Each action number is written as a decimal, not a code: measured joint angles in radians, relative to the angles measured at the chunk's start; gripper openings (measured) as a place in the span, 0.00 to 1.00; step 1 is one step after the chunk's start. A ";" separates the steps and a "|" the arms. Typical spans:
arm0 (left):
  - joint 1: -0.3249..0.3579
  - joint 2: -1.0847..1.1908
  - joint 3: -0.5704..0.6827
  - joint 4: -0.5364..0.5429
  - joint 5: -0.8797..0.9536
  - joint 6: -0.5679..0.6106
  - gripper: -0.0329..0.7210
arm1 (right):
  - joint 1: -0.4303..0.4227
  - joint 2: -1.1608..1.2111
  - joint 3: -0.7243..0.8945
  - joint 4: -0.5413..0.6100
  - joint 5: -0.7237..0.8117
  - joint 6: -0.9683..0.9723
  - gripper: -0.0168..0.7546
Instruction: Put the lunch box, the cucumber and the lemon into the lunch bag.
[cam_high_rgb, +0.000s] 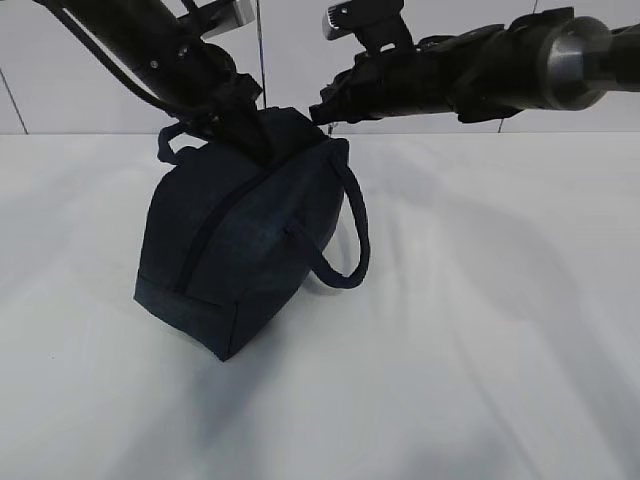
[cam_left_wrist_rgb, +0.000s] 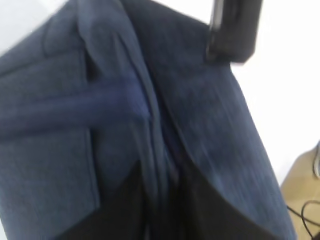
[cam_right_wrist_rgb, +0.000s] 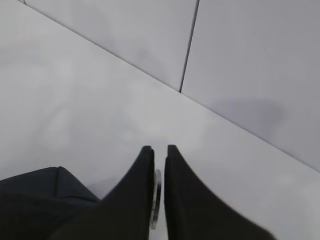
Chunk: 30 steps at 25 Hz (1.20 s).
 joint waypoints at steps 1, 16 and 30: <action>0.000 0.000 0.000 0.005 0.011 0.000 0.30 | -0.002 -0.008 0.000 -0.014 0.002 0.008 0.13; 0.017 0.000 0.000 0.033 0.026 -0.027 0.45 | -0.006 -0.114 0.000 -0.061 -0.116 0.097 0.50; 0.060 -0.109 0.000 0.137 0.039 -0.095 0.45 | -0.006 -0.173 0.000 -0.061 -0.272 0.024 0.50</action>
